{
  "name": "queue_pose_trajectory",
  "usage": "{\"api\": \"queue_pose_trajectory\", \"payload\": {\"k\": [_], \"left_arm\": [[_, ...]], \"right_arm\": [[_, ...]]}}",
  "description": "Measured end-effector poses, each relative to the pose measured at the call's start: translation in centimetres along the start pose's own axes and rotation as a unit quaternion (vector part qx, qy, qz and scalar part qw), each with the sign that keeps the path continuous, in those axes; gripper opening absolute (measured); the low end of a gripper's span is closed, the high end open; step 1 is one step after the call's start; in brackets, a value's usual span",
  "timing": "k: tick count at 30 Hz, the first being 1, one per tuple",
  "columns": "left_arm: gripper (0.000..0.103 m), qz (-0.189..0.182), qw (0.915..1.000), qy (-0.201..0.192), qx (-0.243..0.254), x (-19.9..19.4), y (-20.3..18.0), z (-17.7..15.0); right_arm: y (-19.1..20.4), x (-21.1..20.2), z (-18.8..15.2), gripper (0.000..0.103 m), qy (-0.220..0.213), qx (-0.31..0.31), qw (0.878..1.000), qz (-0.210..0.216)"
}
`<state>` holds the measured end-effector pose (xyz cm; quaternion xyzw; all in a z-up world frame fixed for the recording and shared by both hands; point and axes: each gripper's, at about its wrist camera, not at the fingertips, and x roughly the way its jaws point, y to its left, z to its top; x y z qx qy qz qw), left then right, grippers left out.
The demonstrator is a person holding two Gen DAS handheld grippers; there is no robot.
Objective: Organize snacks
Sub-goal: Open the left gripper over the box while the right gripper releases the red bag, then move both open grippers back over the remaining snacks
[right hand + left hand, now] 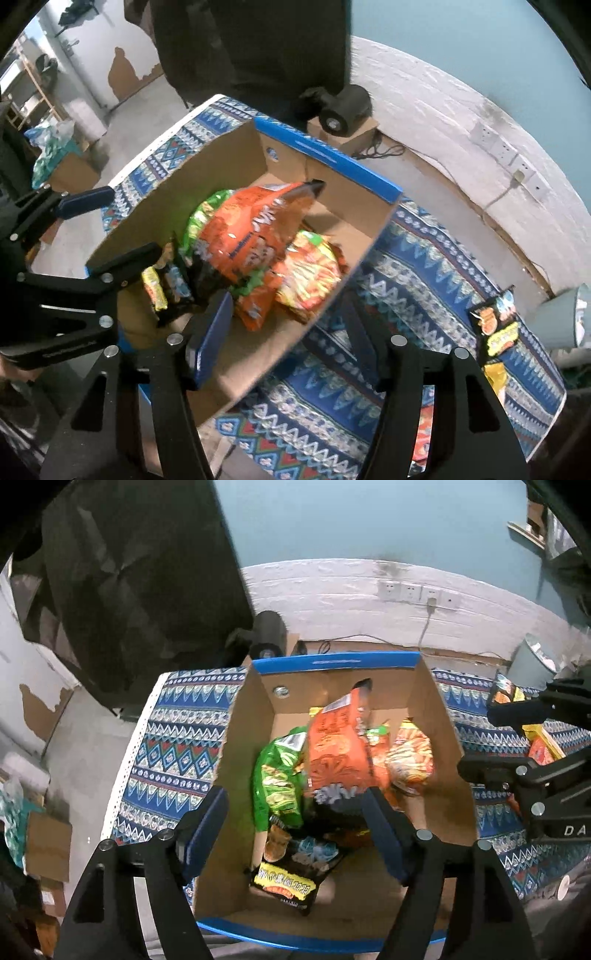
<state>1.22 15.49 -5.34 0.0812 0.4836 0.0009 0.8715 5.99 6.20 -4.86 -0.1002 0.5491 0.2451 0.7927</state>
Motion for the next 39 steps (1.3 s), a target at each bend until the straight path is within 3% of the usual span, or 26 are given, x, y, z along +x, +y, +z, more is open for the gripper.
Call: {"api": "queue_pose_trajectory", "payload": {"k": [20,39], "left_arm": [[0.079,-0.025,0.9966,-0.010,0.078,-1.6,-8.1,0.6],[0.079,-0.049,0.9864,-0.002,0.157,-1.3,-16.7,0.9]], "right_arm": [[-6.3,-3.8,-5.8,0.065,-0.009,0.042,0.999,-0.023],[-13.3,-6.1,-12.2,0.065,-0.004,0.096,0.994,-0.051]]}}
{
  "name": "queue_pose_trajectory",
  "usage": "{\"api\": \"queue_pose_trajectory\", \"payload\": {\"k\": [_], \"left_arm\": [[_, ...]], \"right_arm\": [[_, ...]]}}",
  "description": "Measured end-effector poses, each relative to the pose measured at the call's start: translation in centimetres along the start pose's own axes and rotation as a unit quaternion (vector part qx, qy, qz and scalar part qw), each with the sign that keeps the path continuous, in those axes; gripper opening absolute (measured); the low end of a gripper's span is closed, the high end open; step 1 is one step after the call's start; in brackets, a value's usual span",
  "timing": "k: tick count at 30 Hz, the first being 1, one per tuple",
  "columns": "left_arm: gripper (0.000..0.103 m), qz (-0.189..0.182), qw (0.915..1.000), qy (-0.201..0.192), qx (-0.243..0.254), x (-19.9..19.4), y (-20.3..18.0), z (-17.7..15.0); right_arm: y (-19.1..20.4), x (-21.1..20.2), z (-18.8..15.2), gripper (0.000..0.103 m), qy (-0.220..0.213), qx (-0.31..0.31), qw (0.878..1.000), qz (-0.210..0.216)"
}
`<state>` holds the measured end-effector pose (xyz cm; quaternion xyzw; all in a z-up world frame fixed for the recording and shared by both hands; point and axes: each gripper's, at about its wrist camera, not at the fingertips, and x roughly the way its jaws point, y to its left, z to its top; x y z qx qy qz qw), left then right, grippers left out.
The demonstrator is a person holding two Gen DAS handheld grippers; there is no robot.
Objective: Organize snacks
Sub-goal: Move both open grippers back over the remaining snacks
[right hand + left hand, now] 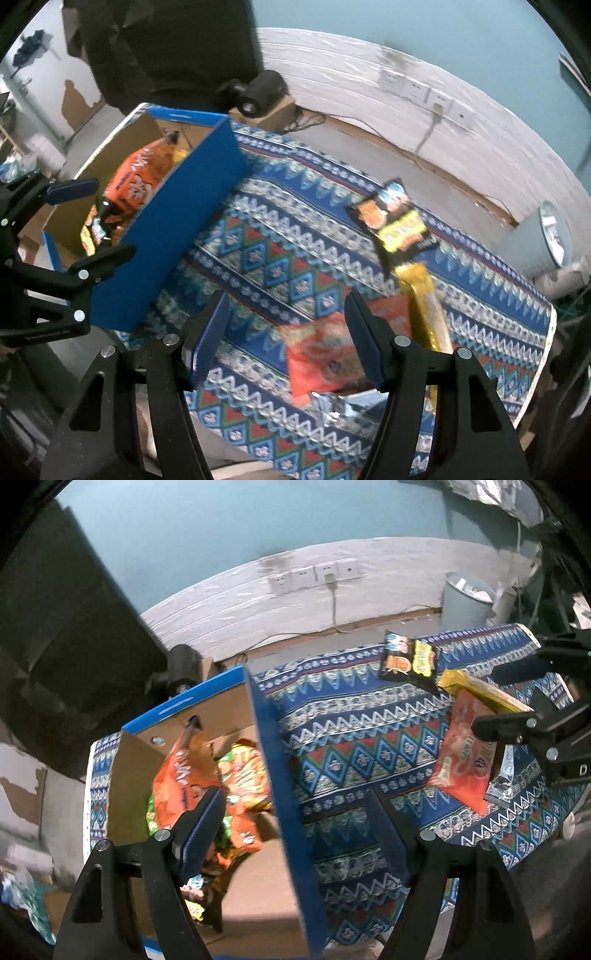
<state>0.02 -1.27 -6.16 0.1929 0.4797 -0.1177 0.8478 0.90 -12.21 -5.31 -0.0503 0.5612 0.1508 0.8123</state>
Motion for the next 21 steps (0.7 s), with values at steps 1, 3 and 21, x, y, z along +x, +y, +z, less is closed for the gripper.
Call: {"api": "queue_pose_trajectory", "payload": {"k": [1,3,21], "left_arm": [[0.079,-0.001,1.0000,-0.001,0.007,0.1,-0.6,0.2],[0.079,-0.001,0.9999,-0.002,0.015,0.3,-1.4,0.4],[0.080,-0.057,0.9936,0.017,0.096,3.7,-11.1,3.2]], "right_arm": [[-0.5,0.0,-0.2,0.065,0.000,0.003,1.000,-0.002],[-1.6,-0.2,-0.8,0.065,0.001,0.012,1.000,-0.007],[-11.3,0.0,-5.5,0.065,0.011,0.090,0.995,-0.038]]}}
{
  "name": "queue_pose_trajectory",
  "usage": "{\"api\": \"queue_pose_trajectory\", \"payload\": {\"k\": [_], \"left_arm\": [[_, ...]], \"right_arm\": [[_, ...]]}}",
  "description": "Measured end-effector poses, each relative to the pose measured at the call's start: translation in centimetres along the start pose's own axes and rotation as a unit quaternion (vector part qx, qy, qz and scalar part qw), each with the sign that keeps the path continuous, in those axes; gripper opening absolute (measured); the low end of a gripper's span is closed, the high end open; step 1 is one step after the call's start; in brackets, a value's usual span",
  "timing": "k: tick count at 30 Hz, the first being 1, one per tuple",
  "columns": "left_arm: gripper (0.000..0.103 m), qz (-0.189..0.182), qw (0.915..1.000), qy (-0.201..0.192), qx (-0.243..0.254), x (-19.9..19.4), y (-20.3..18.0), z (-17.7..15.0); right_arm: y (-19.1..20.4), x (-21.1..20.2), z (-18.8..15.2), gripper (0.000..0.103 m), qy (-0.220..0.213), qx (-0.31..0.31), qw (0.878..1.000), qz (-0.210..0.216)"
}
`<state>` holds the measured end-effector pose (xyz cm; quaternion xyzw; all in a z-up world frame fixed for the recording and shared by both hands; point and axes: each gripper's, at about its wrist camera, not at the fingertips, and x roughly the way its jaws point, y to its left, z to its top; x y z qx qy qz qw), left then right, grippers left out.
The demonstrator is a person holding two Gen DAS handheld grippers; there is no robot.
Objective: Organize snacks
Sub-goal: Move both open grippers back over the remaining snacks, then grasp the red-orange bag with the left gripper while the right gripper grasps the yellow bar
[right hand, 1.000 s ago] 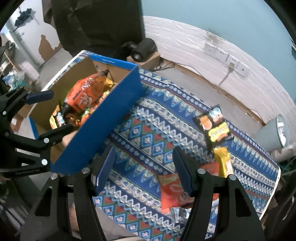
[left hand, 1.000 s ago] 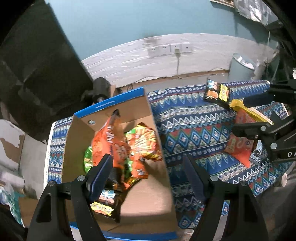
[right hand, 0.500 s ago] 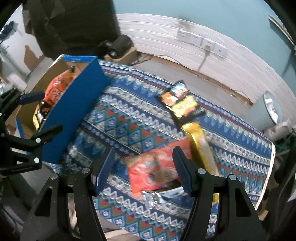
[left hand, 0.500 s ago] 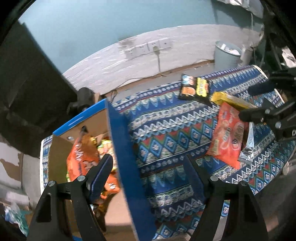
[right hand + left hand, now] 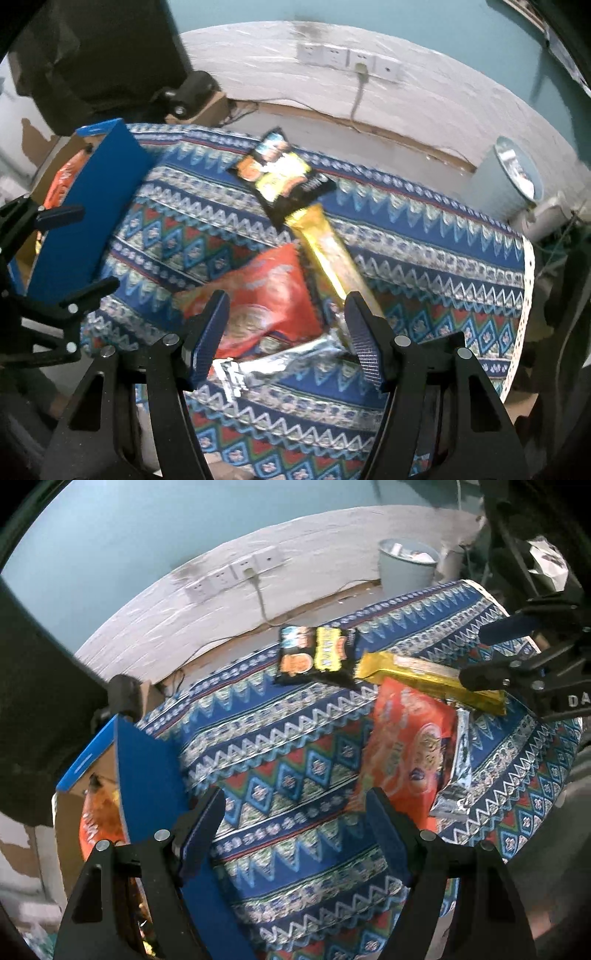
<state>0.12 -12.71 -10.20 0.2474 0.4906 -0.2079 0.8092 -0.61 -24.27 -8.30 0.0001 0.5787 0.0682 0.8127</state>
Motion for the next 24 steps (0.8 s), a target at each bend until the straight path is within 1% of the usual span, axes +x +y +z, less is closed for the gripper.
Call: {"api": "queue_pose_trajectory", "payload": {"k": [5,9,12,15,17,21,24], "left_arm": [[0.080,-0.014,0.9996,-0.002,0.024,1.3,-2.2,1.2],[0.081,-0.044,0.9985,0.006,0.032,2.8,-3.9,2.3],[0.083,-0.073,0.9962,0.022,0.043,4.5,-5.3,2.9],[0.083,-0.090,0.9941,0.043,0.044,6.3,-6.4,3.4],[0.083,-0.103,0.9926,0.052,0.039,7.3,-6.8,3.7],[0.083,-0.140,0.9875,0.068,0.024,9.0,-7.3,4.6],[0.083,-0.133,0.9880,0.071,0.033,10.0,-8.1,4.7]], "right_arm": [[-2.2,1.6,-0.6,0.065,0.019,0.010,1.000,-0.010],[-3.8,2.8,-0.9,0.065,0.029,0.019,0.999,-0.011],[-4.8,3.7,-1.2,0.065,0.033,0.022,0.999,-0.008],[-5.8,4.7,-1.7,0.065,0.042,0.027,0.999,-0.004],[-6.2,5.3,-2.0,0.065,0.047,0.028,0.998,-0.003],[-6.9,6.2,-2.5,0.065,0.056,0.026,0.998,0.000],[-7.2,6.8,-2.6,0.065,0.058,0.021,0.998,0.002]]}}
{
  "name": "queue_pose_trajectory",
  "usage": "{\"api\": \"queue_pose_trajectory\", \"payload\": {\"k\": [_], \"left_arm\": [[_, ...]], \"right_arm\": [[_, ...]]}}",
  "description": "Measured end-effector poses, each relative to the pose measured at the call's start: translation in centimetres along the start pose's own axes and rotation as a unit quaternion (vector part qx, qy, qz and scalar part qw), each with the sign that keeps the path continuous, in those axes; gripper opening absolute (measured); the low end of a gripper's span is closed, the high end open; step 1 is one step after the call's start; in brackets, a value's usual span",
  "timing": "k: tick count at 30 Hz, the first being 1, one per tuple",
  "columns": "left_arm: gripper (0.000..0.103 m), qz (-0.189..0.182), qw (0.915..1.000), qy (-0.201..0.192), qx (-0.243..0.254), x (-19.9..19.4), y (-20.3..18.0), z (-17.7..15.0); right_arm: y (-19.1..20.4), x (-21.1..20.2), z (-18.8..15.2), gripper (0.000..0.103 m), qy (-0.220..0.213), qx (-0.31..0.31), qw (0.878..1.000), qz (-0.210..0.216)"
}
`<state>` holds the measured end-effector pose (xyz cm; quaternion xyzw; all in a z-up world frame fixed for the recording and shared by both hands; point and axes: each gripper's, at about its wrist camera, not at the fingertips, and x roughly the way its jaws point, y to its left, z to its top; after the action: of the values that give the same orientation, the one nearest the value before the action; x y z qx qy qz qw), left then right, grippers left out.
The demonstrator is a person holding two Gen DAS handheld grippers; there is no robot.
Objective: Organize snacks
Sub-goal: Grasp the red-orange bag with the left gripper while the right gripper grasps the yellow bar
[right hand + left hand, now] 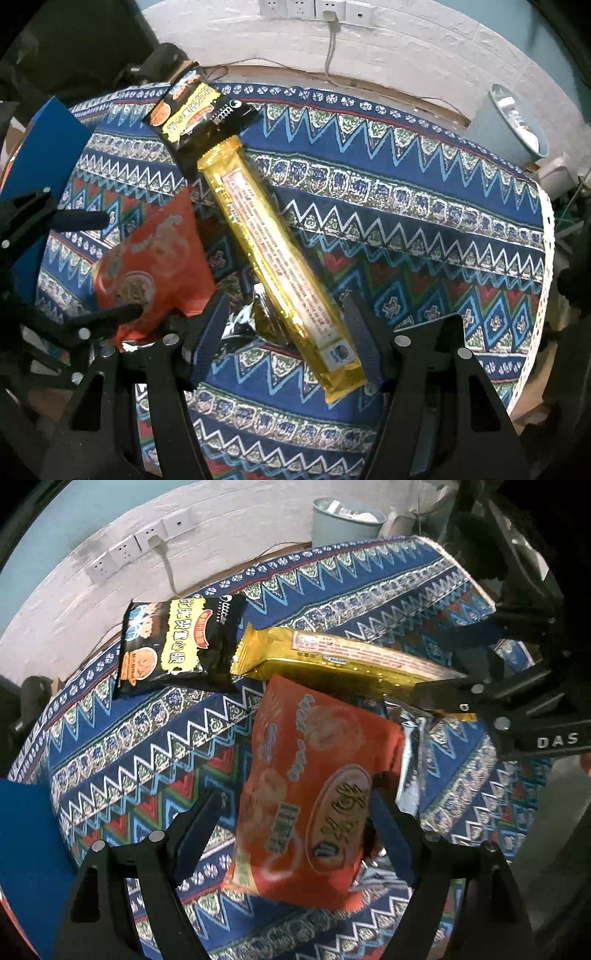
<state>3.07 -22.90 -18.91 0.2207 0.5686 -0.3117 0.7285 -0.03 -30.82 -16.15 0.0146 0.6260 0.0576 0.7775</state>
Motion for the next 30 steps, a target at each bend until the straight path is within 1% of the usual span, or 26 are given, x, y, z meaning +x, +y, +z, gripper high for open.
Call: {"api": "queue_pose_trajectory", "payload": {"k": [3,7,10,11,13,16,18,20,21,23,24,25,28,30], "left_arm": [[0.083,-0.007,0.9999,0.010,0.002,1.2,-0.3,0.2],[0.084,-0.004,0.9997,0.023,0.002,2.7,-0.3,0.1],[0.085,-0.012,0.9995,0.030,-0.003,3.8,-0.2,-0.1],[0.085,-0.012,0.9994,0.030,-0.007,4.0,0.0,-0.2],[0.084,-0.015,0.9997,0.017,-0.012,3.9,0.4,-0.5],[0.077,-0.014,0.9998,0.006,-0.014,3.7,0.8,-0.9],[0.069,-0.012,0.9999,0.002,-0.011,3.5,0.9,-1.2],[0.064,-0.017,0.9997,0.001,-0.017,3.4,1.1,-1.3],[0.061,-0.019,0.9996,0.000,-0.022,3.4,1.1,-1.3],[0.057,-0.021,0.9993,-0.002,-0.031,3.0,1.8,-1.7],[0.055,-0.023,0.9991,-0.004,-0.036,2.9,2.2,-1.9],[0.054,-0.023,0.9989,-0.006,-0.041,2.8,2.4,-2.0],[0.052,-0.018,0.9986,-0.008,-0.050,2.4,3.5,-2.6],[0.050,-0.011,0.9984,-0.009,-0.056,1.5,4.1,-3.5]], "right_arm": [[0.0,0.7,0.3,0.065,0.002,-0.007,1.000,0.001],[0.3,1.7,0.9,0.065,0.004,-0.018,1.000,0.000],[0.4,2.6,1.5,0.065,0.004,-0.025,1.000,0.001],[0.5,2.9,1.7,0.065,0.005,-0.029,1.000,0.001],[0.8,3.6,2.1,0.065,0.010,-0.037,0.999,-0.002],[1.0,4.6,2.5,0.065,0.013,-0.050,0.999,-0.011],[1.3,5.2,2.7,0.065,0.014,-0.055,0.998,-0.017],[1.4,5.8,2.9,0.065,0.018,-0.060,0.998,-0.026],[1.6,6.0,2.9,0.064,0.019,-0.063,0.997,-0.032],[1.8,6.0,3.1,0.052,0.015,-0.074,0.996,-0.047],[2.0,5.9,3.1,0.042,0.013,-0.076,0.996,-0.045],[2.2,5.9,3.2,0.039,0.013,-0.077,0.996,-0.046],[2.5,5.8,3.2,0.033,0.013,-0.080,0.995,-0.055],[2.6,5.6,3.2,0.032,0.018,-0.078,0.995,-0.058]]}}
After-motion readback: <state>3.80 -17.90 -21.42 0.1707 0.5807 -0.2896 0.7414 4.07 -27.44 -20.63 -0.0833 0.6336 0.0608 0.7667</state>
